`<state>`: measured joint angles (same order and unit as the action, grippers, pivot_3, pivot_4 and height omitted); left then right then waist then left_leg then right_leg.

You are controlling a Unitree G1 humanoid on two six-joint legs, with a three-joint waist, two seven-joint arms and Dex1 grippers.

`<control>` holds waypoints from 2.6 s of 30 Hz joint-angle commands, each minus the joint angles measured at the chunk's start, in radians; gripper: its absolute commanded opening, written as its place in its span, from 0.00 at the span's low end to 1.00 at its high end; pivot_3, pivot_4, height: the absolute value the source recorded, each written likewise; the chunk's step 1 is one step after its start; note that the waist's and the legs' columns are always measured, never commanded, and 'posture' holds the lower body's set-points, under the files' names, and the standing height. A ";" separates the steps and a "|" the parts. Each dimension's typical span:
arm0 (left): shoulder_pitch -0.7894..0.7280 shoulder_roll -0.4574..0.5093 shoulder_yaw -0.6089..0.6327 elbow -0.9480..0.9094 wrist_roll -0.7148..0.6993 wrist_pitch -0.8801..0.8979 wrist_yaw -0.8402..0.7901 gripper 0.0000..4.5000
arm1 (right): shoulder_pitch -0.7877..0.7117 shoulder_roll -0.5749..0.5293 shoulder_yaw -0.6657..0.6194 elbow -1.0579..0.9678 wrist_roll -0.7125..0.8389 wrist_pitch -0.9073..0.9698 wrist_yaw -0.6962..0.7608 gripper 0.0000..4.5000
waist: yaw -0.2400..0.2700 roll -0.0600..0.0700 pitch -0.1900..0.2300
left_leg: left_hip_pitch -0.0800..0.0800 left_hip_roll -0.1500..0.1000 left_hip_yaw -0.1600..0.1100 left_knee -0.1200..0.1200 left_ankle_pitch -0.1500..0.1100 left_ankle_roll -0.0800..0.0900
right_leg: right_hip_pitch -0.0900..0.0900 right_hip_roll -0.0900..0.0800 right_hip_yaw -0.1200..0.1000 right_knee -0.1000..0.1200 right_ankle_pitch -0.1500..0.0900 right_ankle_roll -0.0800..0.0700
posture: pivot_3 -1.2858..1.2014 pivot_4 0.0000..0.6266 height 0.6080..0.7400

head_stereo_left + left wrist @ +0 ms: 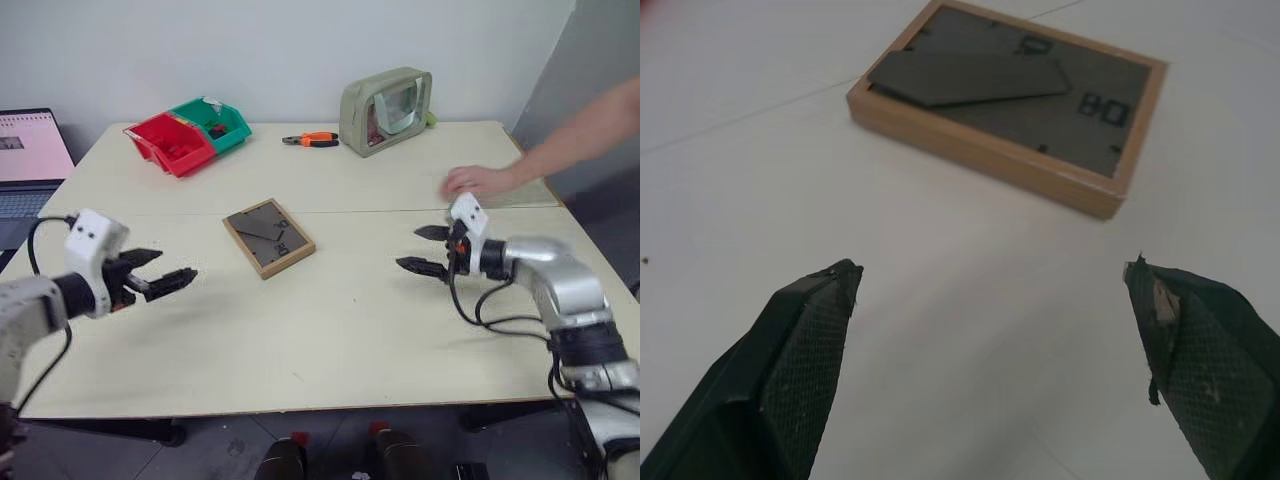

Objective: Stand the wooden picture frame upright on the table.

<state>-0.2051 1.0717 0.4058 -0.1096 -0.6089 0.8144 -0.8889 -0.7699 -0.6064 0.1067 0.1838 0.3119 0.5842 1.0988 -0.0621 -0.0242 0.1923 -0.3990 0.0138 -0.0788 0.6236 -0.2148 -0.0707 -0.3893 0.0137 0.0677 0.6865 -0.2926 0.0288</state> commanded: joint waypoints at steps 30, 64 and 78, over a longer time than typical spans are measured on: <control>-0.331 -0.609 -0.331 0.352 0.336 -0.145 0.463 0.08 | -0.492 0.650 0.017 1.131 -0.382 -0.617 -0.506 0.07 | 0.008 -0.003 -0.001 | -0.016 -0.002 -0.002 0.005 0.000 -0.001 | -0.017 -0.012 -0.004 0.010 0.006 -0.003 | 0.52 0.24 1.00; -0.201 -0.278 -0.503 0.183 0.386 -0.081 0.199 0.08 | 0.053 0.283 0.175 0.073 -0.430 -0.160 -0.341 0.07 | 0.003 0.000 -0.003 | 0.004 0.001 0.000 0.003 0.001 0.001 | -0.001 0.003 -0.001 0.011 0.000 -0.004 | 0.52 0.24 1.00; -0.329 -0.510 -0.641 0.222 0.469 -0.085 0.142 0.08 | 0.118 0.314 0.246 -0.075 -0.389 -0.068 -0.263 0.07 | 0.042 0.002 -0.006 | 0.000 -0.005 -0.004 0.005 0.001 0.001 | 0.003 -0.008 -0.004 0.009 0.003 -0.002 | 0.52 0.24 1.00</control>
<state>-0.5465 0.6047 -0.1502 0.1494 -0.1226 0.6996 -0.6889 -0.6727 -0.2745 0.3475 0.2297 -0.0957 0.4715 0.8065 -0.0200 -0.0226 0.1865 -0.3992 0.0090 -0.0834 0.6288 -0.2141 -0.0702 -0.3866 0.0056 0.0633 0.6955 -0.2893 0.0272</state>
